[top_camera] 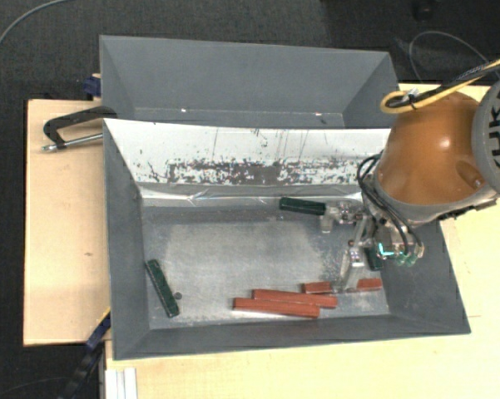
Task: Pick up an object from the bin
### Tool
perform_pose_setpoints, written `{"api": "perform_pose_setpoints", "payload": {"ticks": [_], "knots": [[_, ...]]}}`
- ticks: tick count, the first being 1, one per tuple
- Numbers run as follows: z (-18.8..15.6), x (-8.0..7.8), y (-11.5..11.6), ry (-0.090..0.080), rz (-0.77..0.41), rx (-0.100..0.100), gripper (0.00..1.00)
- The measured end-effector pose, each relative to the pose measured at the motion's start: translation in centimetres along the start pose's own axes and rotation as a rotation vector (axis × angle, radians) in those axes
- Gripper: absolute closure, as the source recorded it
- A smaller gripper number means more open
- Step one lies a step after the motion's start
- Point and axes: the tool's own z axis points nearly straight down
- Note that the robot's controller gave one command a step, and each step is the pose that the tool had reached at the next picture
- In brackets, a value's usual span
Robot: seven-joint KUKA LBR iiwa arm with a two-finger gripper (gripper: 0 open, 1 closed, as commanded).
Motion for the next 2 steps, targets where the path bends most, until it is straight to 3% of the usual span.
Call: {"api": "perform_pose_setpoints", "payload": {"ticks": [1,2], "knots": [[11.5,0.4,-1.9,0.008,-0.129,-0.001,0.00],[11.1,-3.4,-9.2,-0.005,-0.630,0.004,0.00]]}}
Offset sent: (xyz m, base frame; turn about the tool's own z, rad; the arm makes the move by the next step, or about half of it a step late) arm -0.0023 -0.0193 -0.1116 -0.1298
